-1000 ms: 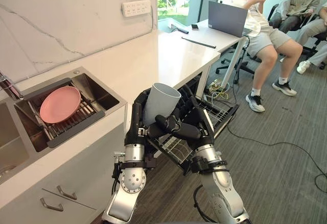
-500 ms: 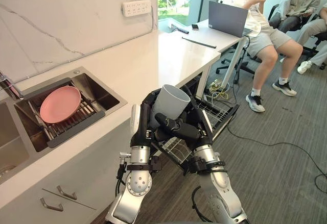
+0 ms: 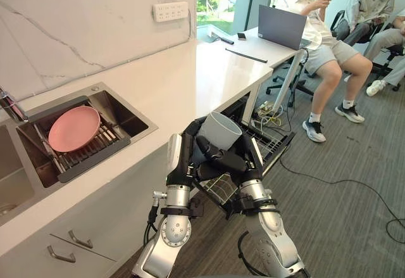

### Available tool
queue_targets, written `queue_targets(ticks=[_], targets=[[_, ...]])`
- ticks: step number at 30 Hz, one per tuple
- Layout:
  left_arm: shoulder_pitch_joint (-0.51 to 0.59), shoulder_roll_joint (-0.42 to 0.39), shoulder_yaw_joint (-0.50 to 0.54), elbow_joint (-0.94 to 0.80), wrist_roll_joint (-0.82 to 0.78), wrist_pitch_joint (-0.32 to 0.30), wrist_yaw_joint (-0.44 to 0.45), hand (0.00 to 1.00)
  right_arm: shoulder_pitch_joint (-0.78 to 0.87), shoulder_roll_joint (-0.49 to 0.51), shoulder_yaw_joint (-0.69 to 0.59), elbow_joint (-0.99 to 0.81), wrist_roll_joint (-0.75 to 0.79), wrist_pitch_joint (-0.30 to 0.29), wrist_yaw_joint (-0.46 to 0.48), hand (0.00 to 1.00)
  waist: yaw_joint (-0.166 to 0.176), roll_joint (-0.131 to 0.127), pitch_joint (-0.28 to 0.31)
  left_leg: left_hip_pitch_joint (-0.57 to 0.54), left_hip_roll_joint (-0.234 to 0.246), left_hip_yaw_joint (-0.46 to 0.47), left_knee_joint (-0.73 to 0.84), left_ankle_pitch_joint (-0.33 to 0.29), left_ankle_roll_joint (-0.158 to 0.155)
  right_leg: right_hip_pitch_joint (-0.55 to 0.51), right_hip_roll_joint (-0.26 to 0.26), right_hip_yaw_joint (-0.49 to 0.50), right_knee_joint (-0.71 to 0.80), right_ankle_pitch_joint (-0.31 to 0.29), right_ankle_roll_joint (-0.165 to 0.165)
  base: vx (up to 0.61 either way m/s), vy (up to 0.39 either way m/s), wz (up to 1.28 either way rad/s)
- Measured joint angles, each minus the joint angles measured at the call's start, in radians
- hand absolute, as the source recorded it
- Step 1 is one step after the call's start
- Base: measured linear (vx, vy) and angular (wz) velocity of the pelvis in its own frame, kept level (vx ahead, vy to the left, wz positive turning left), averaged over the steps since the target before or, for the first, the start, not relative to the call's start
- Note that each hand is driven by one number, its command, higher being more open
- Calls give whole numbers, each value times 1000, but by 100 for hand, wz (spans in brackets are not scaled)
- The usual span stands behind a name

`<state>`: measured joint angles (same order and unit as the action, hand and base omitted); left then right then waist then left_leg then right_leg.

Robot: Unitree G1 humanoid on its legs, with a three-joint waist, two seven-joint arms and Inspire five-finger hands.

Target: Walk over to the sink, pick up the cup, carry it to the dishwasher, place the cup inside the dishwasher, then close the dishwasher door

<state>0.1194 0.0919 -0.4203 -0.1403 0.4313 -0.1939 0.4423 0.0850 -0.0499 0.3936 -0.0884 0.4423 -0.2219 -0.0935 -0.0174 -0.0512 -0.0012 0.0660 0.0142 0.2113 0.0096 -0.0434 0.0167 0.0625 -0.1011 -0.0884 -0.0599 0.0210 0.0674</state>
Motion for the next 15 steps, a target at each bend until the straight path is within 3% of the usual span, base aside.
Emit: queue_targets(ticks=[7, 8, 15], targets=[[0, 0, 0, 22, -1, -17, 14, 0, 0, 0, 4, 3, 2, 4, 0, 0, 2, 0, 0, -1, 0, 0, 0, 0, 0, -1, 0, 0, 0, 0, 0, 0, 0, 0], [0, 0, 0, 22, -1, -17, 14, 100, 0, 0, 4, 3, 2, 4, 0, 0, 1, 0, 0, -1, 0, 0, 0, 0, 0, -1, 0, 0, 0, 0, 0, 0, 0, 0], [17, 7, -1, 25, -2, -39, 10, 100, 0, -4, 2, 3, 0, 6, 0, 0, 2, 0, 0, -1, 0, 0, 0, 0, 0, -1, 0, 0, 0, 0, 0, 0, 0, 0]])
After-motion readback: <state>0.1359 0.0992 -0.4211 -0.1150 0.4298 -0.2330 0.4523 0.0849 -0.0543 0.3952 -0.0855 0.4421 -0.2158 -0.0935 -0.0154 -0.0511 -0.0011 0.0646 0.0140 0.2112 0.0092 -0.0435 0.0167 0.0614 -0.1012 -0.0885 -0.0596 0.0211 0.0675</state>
